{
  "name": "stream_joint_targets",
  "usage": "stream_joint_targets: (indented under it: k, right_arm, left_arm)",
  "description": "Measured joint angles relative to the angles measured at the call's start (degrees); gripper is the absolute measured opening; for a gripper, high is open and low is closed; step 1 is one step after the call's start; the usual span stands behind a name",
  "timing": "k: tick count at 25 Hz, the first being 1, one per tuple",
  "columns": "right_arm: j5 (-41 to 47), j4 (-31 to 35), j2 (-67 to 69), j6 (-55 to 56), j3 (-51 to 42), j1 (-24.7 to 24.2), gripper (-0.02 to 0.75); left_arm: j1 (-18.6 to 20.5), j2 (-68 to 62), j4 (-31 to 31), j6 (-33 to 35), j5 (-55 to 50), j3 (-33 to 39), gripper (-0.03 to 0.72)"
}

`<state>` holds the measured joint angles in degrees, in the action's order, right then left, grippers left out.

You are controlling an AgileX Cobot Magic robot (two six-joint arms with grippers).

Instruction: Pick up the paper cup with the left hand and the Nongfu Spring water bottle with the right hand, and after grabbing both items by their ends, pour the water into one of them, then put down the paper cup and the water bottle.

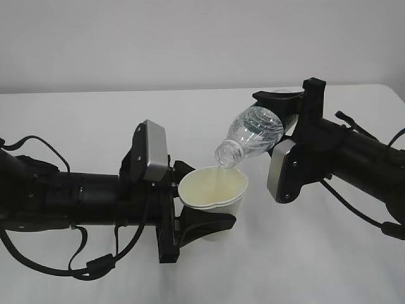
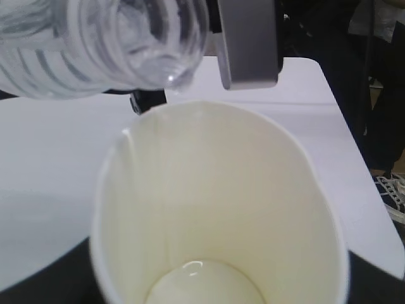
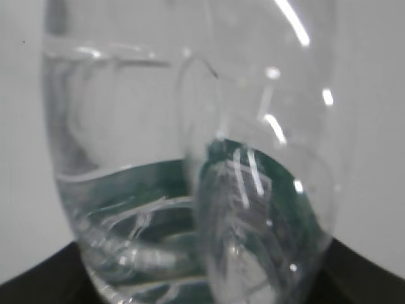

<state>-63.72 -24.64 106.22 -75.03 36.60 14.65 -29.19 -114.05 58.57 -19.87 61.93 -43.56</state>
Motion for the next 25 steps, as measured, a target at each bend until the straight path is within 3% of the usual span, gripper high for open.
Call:
stream_joint_targets:
  k: [25]
  right_arm:
    - [0.00, 0.00, 0.00, -1.33, 0.00, 0.00, 0.468]
  left_arm:
    - [0.00, 0.00, -0.53, 0.00, 0.12, 0.00, 0.447]
